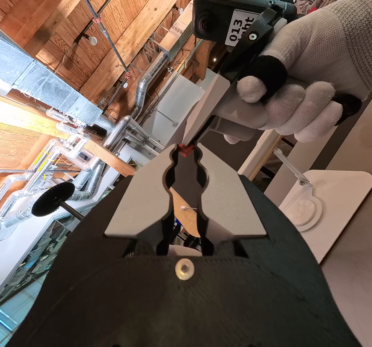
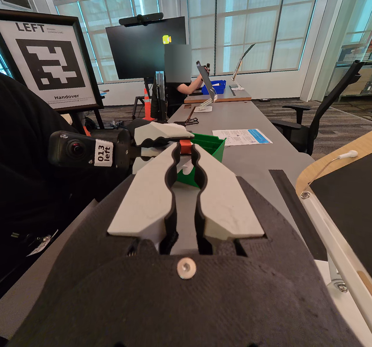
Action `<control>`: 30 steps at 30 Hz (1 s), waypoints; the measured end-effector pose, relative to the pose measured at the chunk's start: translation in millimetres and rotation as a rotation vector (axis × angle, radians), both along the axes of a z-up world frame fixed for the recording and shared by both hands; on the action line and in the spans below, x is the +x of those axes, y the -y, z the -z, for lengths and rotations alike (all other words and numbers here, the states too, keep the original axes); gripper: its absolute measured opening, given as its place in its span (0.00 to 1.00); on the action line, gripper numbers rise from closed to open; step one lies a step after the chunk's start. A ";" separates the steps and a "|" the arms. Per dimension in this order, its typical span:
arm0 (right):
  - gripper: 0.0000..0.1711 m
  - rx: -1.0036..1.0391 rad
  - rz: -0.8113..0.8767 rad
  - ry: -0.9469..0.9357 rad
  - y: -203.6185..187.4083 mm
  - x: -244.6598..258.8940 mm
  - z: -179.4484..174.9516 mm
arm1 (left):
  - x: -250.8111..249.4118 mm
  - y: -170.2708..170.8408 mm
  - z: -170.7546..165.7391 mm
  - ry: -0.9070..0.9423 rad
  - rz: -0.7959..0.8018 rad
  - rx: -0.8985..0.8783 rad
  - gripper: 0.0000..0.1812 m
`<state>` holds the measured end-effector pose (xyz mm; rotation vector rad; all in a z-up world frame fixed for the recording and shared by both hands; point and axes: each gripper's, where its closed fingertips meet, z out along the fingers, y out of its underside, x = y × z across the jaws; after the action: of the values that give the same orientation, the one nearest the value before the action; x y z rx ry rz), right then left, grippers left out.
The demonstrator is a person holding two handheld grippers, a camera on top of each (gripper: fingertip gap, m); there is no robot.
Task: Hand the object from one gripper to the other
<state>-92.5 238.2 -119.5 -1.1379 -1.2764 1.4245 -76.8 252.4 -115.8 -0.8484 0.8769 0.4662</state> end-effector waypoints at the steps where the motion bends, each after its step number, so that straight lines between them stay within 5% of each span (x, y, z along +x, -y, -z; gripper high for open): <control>1: 0.04 0.000 -0.002 -0.001 0.3 0.1 -0.2 | 0.2 0.1 -0.1 0.001 0.002 0.000 0.07; 30: 0.05 0.029 0.006 0.023 1.2 2.0 2.5 | 1.5 -0.8 5.4 -0.025 0.002 -0.011 0.07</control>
<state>-90.5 237.0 -122.0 -1.1401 -1.3047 1.3882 -75.3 253.2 -121.1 -0.8533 0.9039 0.4717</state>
